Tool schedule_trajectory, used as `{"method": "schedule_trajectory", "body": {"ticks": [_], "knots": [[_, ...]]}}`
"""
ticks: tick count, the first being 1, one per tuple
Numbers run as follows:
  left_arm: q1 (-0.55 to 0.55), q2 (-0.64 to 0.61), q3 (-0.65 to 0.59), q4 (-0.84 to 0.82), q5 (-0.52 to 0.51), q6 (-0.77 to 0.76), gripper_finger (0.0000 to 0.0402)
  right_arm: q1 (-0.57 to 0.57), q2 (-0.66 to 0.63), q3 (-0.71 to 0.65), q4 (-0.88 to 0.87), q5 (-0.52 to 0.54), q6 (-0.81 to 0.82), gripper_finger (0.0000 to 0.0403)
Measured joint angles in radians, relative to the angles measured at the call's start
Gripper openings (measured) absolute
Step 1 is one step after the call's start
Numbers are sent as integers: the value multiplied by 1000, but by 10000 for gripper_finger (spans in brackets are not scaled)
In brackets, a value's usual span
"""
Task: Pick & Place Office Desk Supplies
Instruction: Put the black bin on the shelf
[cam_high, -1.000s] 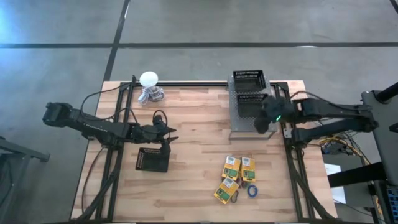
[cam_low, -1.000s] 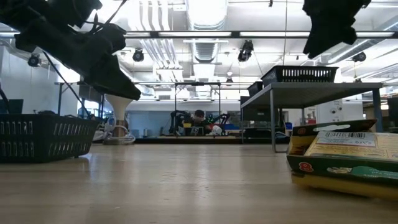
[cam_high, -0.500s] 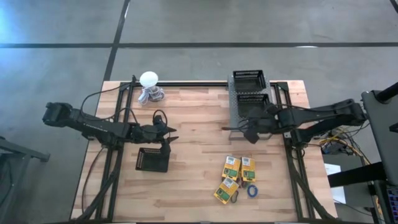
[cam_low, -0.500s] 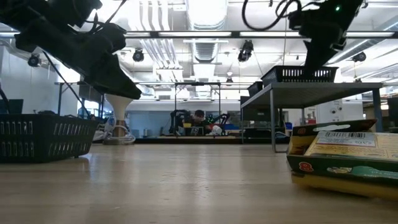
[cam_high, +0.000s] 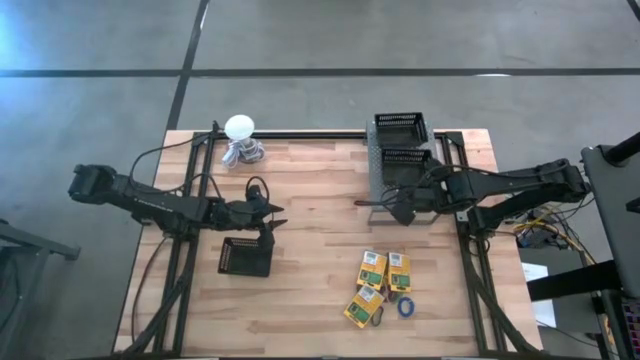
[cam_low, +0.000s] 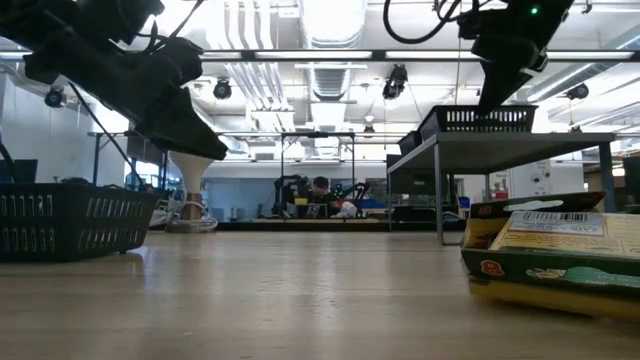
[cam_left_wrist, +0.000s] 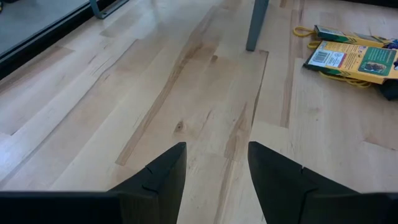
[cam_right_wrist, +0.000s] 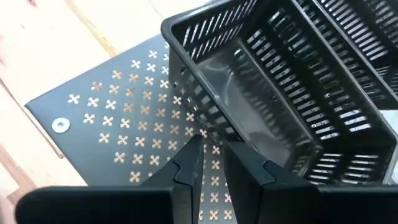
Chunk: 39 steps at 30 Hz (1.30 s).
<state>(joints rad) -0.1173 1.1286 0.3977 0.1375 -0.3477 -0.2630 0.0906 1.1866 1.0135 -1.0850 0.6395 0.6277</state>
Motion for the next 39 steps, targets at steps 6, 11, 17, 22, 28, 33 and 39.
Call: {"method": "schedule_trajectory", "body": {"ticks": [6,11,17,22,28,33,39], "knots": [[0,0,-8,4,0,0,177,6,0,1,1,-19,-3,56],[0,0,-44,57,0,-8,177,72,0,57,7,-63,13,56],[0,0,-60,107,1,0,177,218,21,72,267,32,-4,56],[-9,0,-31,74,99,105,177,329,98,-17,641,73,-159,56],[-93,0,162,-356,77,155,177,371,279,-87,921,75,-287,56],[-171,0,360,-887,19,-150,177,364,439,-73,962,79,-324,56],[-229,-2,439,-1283,245,-635,177,365,571,-59,963,119,-345,56]]}}
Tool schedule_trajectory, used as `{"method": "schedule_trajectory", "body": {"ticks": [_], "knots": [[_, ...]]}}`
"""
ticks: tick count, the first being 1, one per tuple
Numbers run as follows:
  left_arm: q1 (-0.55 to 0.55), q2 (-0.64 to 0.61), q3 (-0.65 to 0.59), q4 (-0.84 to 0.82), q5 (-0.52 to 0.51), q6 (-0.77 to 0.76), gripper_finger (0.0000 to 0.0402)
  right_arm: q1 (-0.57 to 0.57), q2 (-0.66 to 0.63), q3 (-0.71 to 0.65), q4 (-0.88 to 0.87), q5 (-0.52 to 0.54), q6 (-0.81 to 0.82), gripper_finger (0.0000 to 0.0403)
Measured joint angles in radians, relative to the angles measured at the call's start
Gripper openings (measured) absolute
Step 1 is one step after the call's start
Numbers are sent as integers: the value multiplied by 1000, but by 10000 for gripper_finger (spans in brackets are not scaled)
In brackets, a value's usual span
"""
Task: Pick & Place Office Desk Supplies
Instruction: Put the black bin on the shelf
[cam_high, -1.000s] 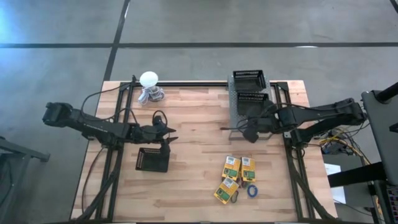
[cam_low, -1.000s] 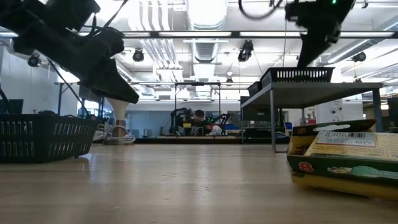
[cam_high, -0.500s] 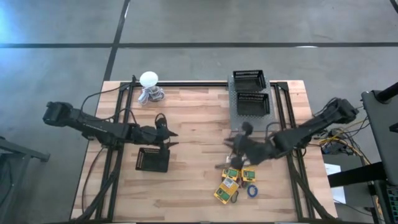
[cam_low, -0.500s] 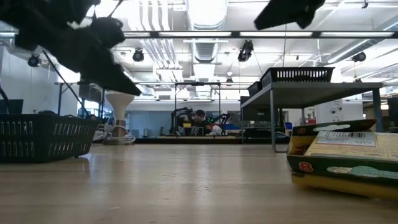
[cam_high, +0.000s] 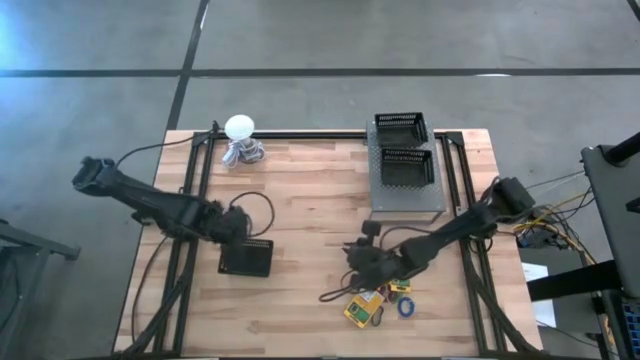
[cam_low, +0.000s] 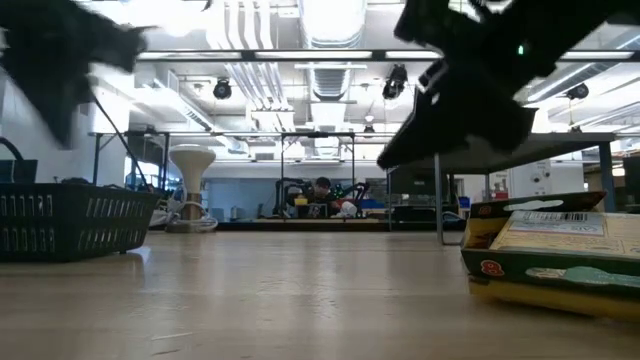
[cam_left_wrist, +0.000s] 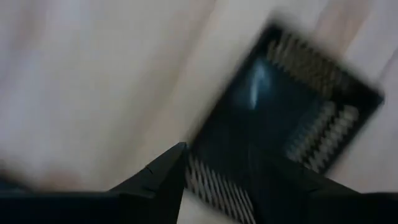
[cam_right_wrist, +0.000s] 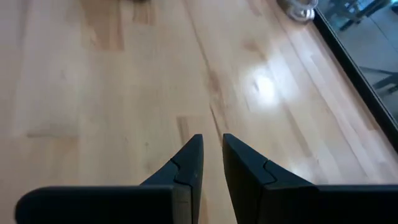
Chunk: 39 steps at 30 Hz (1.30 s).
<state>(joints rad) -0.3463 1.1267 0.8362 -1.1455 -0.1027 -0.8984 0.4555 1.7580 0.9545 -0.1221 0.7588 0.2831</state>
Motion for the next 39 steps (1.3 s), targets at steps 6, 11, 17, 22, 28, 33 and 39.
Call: {"method": "schedule_trajectory", "body": {"ticks": [6,11,17,22,28,33,39], "knots": [[-41,0,-80,-56,209,-260,177,16,30,-1,-1,1,-5,57],[-41,2,-136,-37,183,-363,178,18,9,-4,-2,1,-7,56],[-42,-2,-152,112,91,-390,178,20,-11,-10,-1,1,-3,57],[-40,-2,-230,163,102,-475,175,22,-13,-10,0,1,2,57],[-40,-1,-271,175,102,-524,175,22,-13,-10,7,2,5,57],[-40,-1,-235,203,102,-506,175,22,-13,-10,10,2,5,57],[-40,-1,-125,111,119,-488,175,22,-13,-10,10,2,5,57]]}}
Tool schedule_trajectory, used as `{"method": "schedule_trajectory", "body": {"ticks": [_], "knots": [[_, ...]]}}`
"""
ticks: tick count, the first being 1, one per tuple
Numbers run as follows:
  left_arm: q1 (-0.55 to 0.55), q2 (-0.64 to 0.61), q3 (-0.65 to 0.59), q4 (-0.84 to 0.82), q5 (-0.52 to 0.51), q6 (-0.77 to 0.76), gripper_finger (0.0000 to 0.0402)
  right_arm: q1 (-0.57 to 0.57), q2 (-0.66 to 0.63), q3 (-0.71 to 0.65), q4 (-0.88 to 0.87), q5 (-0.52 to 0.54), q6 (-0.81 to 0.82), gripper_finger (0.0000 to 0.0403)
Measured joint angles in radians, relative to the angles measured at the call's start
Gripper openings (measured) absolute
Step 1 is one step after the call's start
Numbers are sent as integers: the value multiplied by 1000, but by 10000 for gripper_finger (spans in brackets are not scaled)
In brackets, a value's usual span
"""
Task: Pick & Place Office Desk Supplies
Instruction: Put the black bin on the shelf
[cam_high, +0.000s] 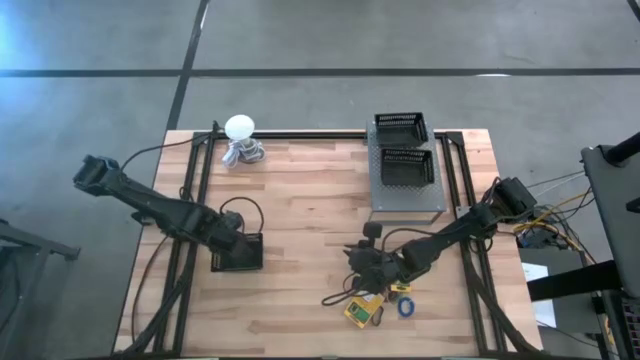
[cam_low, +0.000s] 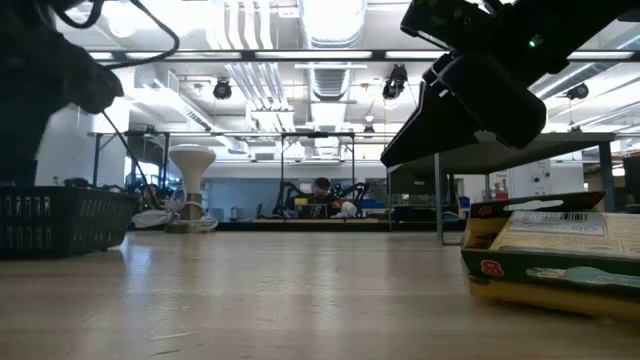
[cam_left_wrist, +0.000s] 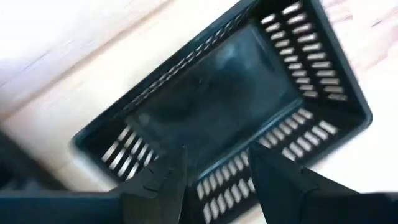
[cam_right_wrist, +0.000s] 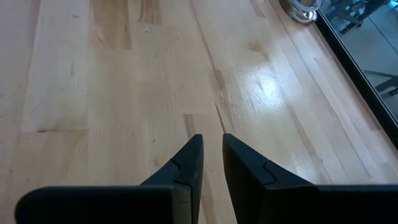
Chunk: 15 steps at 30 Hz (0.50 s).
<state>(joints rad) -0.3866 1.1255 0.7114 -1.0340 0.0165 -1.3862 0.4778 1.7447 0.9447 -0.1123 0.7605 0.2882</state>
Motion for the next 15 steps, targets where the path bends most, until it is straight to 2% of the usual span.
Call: {"method": "schedule_trajectory", "body": {"ticks": [5,15], "knots": [[-1,0,22,-173,138,-88,175,2,0,0,-1,-1,20,57],[-7,25,-7,-179,116,-138,174,3,-1,-1,-3,-2,26,57]]}}
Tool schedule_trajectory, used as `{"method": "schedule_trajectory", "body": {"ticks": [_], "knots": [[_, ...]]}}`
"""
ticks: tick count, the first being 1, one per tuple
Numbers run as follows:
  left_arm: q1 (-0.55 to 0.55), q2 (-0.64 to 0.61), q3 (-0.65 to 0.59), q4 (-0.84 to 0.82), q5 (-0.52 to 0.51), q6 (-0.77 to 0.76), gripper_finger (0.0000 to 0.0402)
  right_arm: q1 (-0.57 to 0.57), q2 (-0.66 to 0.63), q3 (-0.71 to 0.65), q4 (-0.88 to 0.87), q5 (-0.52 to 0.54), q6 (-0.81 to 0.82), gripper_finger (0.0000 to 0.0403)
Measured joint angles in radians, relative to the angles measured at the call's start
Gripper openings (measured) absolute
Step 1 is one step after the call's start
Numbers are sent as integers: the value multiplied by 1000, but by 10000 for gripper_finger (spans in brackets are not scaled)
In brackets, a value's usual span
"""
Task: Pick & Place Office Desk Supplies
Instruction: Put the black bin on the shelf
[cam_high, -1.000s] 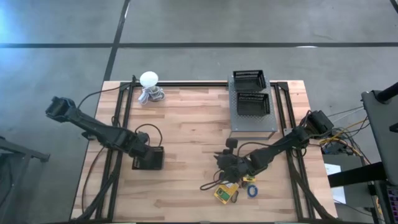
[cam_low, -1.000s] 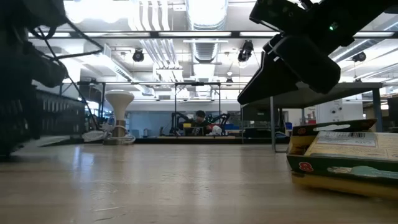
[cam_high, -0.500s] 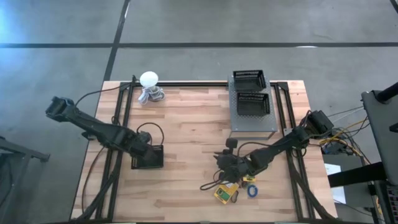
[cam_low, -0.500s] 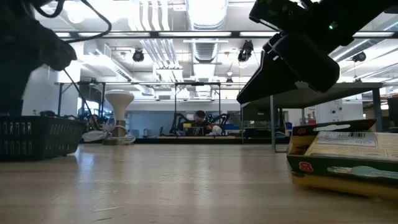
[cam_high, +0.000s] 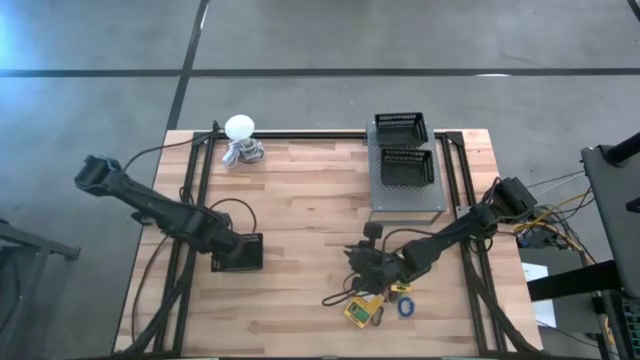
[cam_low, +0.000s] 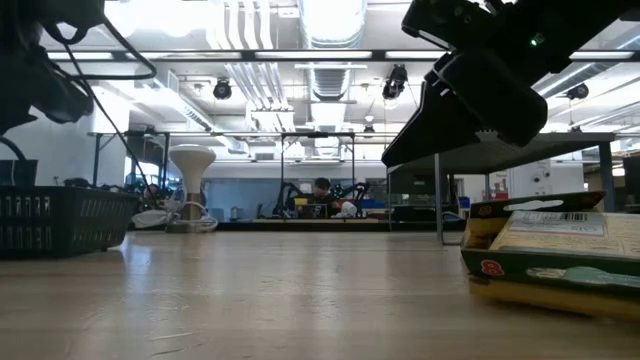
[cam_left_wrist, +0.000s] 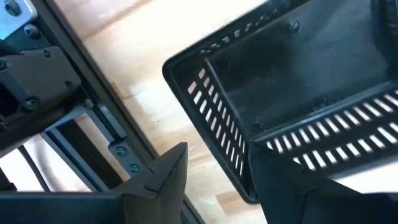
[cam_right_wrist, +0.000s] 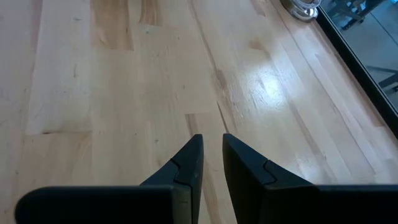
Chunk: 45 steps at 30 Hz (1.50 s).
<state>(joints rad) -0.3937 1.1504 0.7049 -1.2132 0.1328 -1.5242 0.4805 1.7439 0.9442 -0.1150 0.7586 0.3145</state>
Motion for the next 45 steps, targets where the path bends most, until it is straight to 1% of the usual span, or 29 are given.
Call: {"method": "schedule_trajectory", "body": {"ticks": [12,16,18,20,24,30,33,37,39,41,45], "knots": [[-1,96,-3,12,-21,-29,169,6,0,-2,0,-1,7,57],[-1,126,-4,21,-23,-29,139,6,0,-2,0,-1,7,57],[-1,133,-12,89,-29,-19,117,6,0,-2,0,-1,7,57],[-1,135,-16,207,-41,12,96,6,0,-2,0,-1,7,57],[-1,135,-22,390,-86,82,60,6,0,-2,1,-1,7,57],[11,135,-18,464,-194,148,22,6,0,-2,3,0,20,57],[24,135,-19,475,-250,178,15,6,0,-3,26,-1,26,57],[53,136,-19,516,-320,226,20,3,-3,-3,100,-3,22,57],[75,144,-19,542,-347,257,22,-8,-16,-3,147,-48,7,57],[98,158,-19,566,-368,290,22,-33,-32,-3,214,-136,-7,64],[132,192,-19,641,-402,370,23,-105,-37,3,361,-298,-53,100]]}}
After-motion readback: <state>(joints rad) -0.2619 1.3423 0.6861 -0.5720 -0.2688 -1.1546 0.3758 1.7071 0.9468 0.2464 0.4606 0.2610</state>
